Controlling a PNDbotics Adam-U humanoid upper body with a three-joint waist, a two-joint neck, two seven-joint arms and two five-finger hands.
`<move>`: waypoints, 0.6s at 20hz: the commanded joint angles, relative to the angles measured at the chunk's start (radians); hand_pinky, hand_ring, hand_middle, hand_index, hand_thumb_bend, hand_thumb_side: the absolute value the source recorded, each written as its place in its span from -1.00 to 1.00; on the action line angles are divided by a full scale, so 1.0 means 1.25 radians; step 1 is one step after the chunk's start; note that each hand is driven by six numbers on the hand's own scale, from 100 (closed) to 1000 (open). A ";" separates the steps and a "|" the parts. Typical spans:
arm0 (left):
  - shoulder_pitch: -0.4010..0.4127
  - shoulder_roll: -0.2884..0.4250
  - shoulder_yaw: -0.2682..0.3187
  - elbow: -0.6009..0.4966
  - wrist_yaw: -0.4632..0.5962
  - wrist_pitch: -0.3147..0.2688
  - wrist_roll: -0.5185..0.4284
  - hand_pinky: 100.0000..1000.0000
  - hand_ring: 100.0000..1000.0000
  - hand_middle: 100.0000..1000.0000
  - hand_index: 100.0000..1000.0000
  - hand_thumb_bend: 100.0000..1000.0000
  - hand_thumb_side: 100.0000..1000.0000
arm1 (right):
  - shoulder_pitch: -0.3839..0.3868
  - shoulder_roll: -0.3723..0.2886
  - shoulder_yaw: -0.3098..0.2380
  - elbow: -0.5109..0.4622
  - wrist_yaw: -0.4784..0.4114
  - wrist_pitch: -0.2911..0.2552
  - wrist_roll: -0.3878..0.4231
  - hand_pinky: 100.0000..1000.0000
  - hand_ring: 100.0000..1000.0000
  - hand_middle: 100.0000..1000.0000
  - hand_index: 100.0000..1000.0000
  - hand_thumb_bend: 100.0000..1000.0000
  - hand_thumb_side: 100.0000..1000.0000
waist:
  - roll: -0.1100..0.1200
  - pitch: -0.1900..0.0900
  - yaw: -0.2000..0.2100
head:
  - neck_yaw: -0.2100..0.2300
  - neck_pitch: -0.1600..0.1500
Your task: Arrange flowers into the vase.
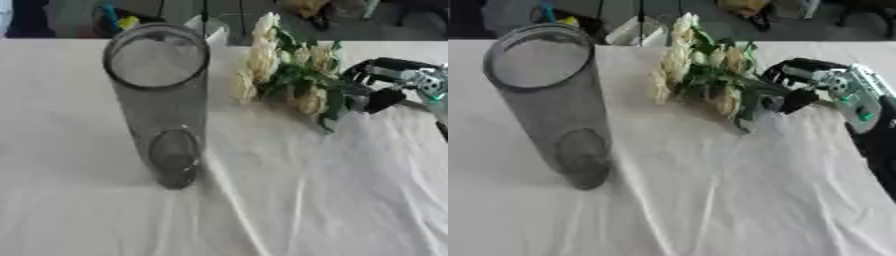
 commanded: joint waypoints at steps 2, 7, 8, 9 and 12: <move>-0.011 0.012 -0.001 -0.014 0.005 0.000 -0.004 0.44 0.75 0.81 0.96 -1.00 1.00 | -0.010 -0.014 0.001 -0.003 0.008 0.000 -0.020 0.36 0.45 0.32 0.63 -0.86 -0.50 | 0.002 -0.003 0.003 | -0.001 -0.008; -0.012 0.012 -0.001 -0.014 0.006 0.000 -0.005 0.44 0.74 0.81 0.96 -1.00 1.00 | -0.012 -0.012 0.001 -0.011 0.011 0.001 -0.065 -0.10 -0.01 -0.11 0.27 -0.94 -0.41 | 0.002 -0.003 0.002 | 0.000 -0.009; -0.012 0.012 -0.001 -0.014 0.006 0.000 -0.006 0.44 0.74 0.81 0.96 -1.00 1.00 | -0.013 -0.013 0.002 -0.013 0.010 0.001 -0.070 -0.14 -0.05 -0.14 0.23 -0.95 -0.41 | 0.002 -0.003 0.002 | 0.000 -0.009; -0.012 0.012 -0.001 -0.014 0.006 0.000 -0.006 0.44 0.74 0.81 0.96 -1.00 1.00 | -0.013 -0.013 0.002 -0.014 0.010 0.002 -0.073 -0.16 -0.08 -0.18 0.19 -0.96 -0.40 | 0.002 -0.004 0.001 | 0.000 -0.009; -0.013 0.012 -0.002 -0.014 0.007 0.001 -0.008 0.43 0.73 0.81 0.96 -1.00 1.00 | -0.015 -0.013 0.002 -0.016 0.010 0.004 -0.083 -0.25 -0.18 -0.33 -0.03 -1.00 -0.38 | 0.001 -0.004 -0.001 | 0.000 -0.011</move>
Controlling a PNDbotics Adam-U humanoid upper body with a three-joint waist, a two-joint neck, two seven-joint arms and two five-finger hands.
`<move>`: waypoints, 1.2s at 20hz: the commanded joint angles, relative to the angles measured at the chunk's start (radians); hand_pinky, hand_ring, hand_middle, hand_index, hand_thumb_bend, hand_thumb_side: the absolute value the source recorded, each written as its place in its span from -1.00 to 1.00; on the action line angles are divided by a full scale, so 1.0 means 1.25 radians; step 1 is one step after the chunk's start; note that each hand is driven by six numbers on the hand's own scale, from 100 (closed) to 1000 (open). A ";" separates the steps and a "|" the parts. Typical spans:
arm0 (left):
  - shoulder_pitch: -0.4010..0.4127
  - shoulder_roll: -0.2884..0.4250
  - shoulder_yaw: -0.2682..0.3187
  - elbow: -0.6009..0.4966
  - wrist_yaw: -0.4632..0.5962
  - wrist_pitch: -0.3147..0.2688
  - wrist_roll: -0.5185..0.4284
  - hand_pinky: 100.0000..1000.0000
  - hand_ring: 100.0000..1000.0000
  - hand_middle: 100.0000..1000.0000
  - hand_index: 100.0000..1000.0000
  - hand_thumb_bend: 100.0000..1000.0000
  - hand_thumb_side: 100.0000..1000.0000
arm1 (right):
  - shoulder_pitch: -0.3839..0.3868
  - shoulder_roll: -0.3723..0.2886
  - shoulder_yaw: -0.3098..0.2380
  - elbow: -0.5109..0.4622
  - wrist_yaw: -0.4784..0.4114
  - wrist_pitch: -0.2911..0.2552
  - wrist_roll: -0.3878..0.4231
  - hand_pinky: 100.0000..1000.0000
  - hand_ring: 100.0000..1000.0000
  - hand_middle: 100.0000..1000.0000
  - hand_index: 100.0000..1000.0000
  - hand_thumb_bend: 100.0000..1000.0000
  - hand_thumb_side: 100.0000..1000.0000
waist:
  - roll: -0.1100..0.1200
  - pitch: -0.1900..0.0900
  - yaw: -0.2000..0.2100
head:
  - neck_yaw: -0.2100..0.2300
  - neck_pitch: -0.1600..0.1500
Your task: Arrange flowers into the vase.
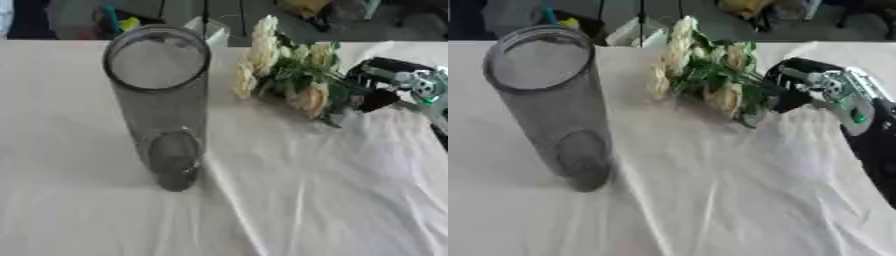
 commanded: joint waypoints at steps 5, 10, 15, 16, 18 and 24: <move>-0.007 0.011 0.001 -0.014 0.007 0.002 -0.006 0.42 0.71 0.80 0.96 -1.00 1.00 | -0.018 -0.016 -0.006 -0.008 0.006 0.007 -0.037 -0.35 -0.30 -0.47 -0.21 -1.00 -0.40 | 0.001 -0.007 -0.001 | -0.001 -0.015; -0.007 0.011 0.001 -0.014 0.008 0.001 -0.009 0.42 0.71 0.80 0.96 -1.00 1.00 | -0.027 -0.006 -0.005 0.008 0.016 0.012 -0.067 -0.45 -0.41 -0.65 -0.37 -1.00 -0.32 | 0.001 -0.005 0.001 | -0.003 -0.018; -0.008 0.010 0.001 -0.014 0.010 0.001 -0.011 0.42 0.70 0.81 0.96 -1.00 1.00 | -0.032 0.000 -0.003 0.008 0.022 0.011 -0.107 -0.65 -0.64 -0.88 -0.65 -1.00 -0.21 | 0.000 -0.004 0.001 | -0.003 -0.021; -0.008 0.010 0.001 -0.014 0.010 0.001 -0.011 0.42 0.70 0.81 0.96 -1.00 1.00 | -0.032 0.000 -0.002 0.008 0.023 0.009 -0.115 -0.73 -0.75 -0.97 -0.77 -1.00 -0.16 | 0.000 -0.003 0.001 | -0.002 -0.022; -0.008 0.011 0.001 -0.014 0.010 0.001 -0.012 0.42 0.70 0.81 0.96 -1.00 1.00 | -0.031 0.001 -0.002 0.010 0.026 0.008 -0.129 -0.78 -0.82 -1.00 -0.82 -1.00 -0.14 | 0.000 -0.003 0.001 | -0.001 -0.022; -0.008 0.011 0.001 -0.014 0.010 0.002 -0.013 0.41 0.68 0.81 0.96 -1.00 1.00 | -0.033 0.001 -0.007 0.008 0.037 0.021 -0.196 -1.00 -1.00 -1.00 -1.00 -1.00 0.00 | 0.000 -0.005 0.001 | 0.000 -0.024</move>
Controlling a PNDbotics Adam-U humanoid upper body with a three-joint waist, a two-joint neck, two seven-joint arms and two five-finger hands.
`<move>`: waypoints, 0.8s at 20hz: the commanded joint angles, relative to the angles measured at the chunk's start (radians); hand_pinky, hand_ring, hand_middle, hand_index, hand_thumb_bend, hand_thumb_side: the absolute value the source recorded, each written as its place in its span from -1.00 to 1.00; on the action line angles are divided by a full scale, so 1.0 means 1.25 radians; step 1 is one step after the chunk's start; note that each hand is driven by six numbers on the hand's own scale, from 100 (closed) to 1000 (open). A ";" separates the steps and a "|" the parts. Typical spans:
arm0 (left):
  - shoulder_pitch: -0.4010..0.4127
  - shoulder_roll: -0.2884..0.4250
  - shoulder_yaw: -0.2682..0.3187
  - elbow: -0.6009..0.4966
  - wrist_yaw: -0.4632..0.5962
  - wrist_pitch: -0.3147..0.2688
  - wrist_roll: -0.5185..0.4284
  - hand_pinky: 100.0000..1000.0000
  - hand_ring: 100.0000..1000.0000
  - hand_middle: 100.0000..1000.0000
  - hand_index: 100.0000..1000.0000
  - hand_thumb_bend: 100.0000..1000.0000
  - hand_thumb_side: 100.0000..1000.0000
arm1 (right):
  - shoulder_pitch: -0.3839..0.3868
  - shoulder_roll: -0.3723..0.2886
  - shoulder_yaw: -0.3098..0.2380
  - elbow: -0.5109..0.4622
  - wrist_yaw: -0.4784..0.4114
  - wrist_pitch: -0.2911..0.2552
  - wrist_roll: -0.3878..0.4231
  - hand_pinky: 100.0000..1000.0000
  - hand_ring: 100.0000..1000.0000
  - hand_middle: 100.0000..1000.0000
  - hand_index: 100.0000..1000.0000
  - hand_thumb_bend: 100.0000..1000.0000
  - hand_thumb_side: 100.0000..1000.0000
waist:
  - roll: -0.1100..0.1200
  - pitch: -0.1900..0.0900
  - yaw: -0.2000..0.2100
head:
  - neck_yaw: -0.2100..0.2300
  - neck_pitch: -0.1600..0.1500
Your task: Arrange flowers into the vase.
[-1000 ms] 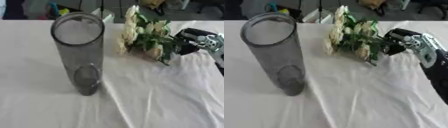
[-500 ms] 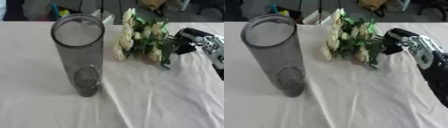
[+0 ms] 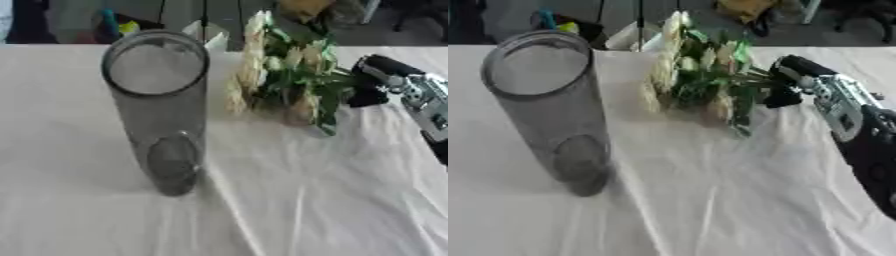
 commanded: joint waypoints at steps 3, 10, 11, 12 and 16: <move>-0.007 0.012 0.001 -0.014 0.004 0.000 -0.004 0.41 0.68 0.81 0.96 -1.00 1.00 | -0.017 -0.024 -0.012 -0.009 0.029 0.026 -0.090 -1.00 -1.00 -1.00 -1.00 -1.00 0.36 | 0.001 -0.009 0.000 | 0.001 -0.011; -0.006 0.013 0.002 -0.014 0.005 0.002 -0.004 0.40 0.67 0.81 0.96 -1.00 1.00 | -0.007 -0.031 -0.025 -0.033 0.018 0.075 -0.238 -1.00 -1.00 -1.00 -1.00 -1.00 0.22 | 0.001 -0.017 -0.003 | 0.006 -0.006; -0.006 0.013 0.002 -0.014 0.005 0.002 -0.004 0.40 0.67 0.81 0.96 -1.00 1.00 | -0.006 -0.032 -0.027 -0.041 0.006 0.083 -0.253 -1.00 -1.00 -1.00 -1.00 -0.99 0.12 | 0.001 -0.019 -0.003 | 0.008 -0.005; -0.006 0.013 0.002 -0.014 0.006 0.002 -0.004 0.40 0.67 0.81 0.96 -1.00 1.00 | -0.006 -0.031 -0.029 -0.049 -0.011 0.092 -0.268 -1.00 -1.00 -1.00 -1.00 -1.00 0.11 | 0.001 -0.021 -0.003 | 0.010 -0.003; -0.007 0.014 0.003 -0.014 0.007 0.001 -0.004 0.40 0.67 0.81 0.96 -1.00 1.00 | -0.006 -0.033 -0.029 -0.088 -0.092 0.123 -0.299 -1.00 -1.00 -1.00 -1.00 -1.00 0.10 | 0.000 -0.028 -0.003 | 0.021 0.003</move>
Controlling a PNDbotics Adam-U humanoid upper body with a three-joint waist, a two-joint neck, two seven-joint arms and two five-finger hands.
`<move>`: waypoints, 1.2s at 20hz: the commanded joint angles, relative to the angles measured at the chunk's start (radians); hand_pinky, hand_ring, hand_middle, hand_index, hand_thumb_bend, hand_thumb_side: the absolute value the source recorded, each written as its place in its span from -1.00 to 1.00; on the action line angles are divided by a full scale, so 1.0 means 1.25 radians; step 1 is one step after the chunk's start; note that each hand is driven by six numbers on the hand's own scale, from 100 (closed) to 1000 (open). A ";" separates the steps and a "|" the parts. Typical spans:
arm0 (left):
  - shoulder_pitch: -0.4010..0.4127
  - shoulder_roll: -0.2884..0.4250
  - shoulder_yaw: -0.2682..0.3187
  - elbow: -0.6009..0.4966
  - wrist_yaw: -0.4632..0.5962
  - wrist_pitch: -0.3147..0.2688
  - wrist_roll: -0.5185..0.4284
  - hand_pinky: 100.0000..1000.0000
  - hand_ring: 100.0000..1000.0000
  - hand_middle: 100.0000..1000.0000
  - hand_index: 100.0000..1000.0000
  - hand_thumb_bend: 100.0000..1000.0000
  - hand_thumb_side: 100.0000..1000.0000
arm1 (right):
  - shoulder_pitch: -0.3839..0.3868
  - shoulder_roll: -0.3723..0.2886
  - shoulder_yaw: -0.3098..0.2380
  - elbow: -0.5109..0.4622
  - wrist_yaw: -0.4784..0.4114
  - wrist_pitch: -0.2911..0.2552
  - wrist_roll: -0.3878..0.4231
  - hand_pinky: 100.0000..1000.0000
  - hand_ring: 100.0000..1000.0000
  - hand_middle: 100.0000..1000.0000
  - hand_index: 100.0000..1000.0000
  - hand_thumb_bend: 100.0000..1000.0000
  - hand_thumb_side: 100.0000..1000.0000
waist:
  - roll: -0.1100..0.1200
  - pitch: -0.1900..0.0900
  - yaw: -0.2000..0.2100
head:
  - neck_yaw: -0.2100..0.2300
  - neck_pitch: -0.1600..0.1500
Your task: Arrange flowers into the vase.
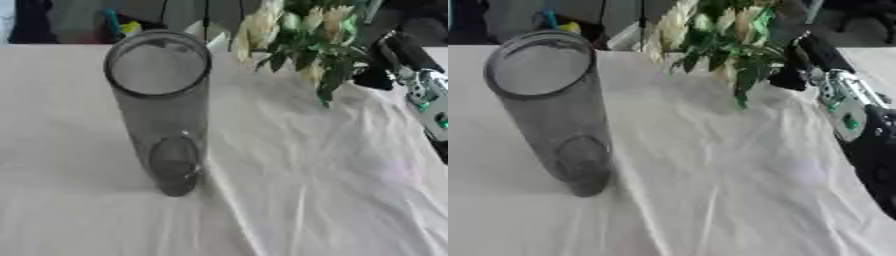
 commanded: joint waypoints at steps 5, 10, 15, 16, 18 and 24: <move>-0.005 0.016 0.002 -0.014 0.004 0.000 -0.003 0.40 0.67 0.81 0.96 -1.00 1.00 | -0.024 -0.035 -0.013 -0.095 -0.132 0.064 -0.038 -1.00 -1.00 -1.00 -1.00 -1.00 0.21 | -0.003 -0.038 0.000 | 0.014 0.007; -0.004 0.017 0.000 -0.014 0.004 0.004 -0.005 0.40 0.67 0.81 0.96 -1.00 1.00 | -0.071 -0.020 -0.008 -0.170 -0.243 0.124 -0.068 -1.00 -1.00 -1.00 -1.00 -0.87 0.30 | -0.009 -0.048 0.001 | 0.020 0.017; -0.005 0.017 -0.003 -0.014 0.007 0.005 -0.008 0.40 0.67 0.81 0.96 -1.00 1.00 | -0.131 0.024 0.001 -0.228 -0.336 0.161 -0.126 -1.00 -1.00 -1.00 -1.00 -1.00 0.02 | -0.014 -0.057 0.003 | 0.025 0.029; -0.006 0.017 -0.004 -0.014 0.008 0.005 -0.009 0.40 0.67 0.81 0.95 -1.00 1.00 | -0.149 0.042 0.001 -0.240 -0.348 0.164 -0.143 -1.00 -1.00 -1.00 -1.00 -1.00 0.02 | -0.015 -0.060 0.004 | 0.027 0.032; -0.007 0.016 -0.006 -0.014 0.011 0.005 -0.011 0.40 0.67 0.81 0.95 -1.00 1.00 | -0.181 0.076 0.003 -0.261 -0.368 0.169 -0.181 -1.00 -1.00 -1.00 -1.00 -1.00 0.01 | -0.017 -0.063 0.007 | 0.030 0.037; -0.012 0.014 -0.010 -0.014 0.018 0.006 -0.016 0.40 0.67 0.81 0.95 -1.00 1.00 | -0.245 0.156 0.006 -0.291 -0.417 0.173 -0.272 -1.00 -1.00 -1.00 -1.00 -1.00 -0.01 | -0.024 -0.074 0.014 | 0.025 0.041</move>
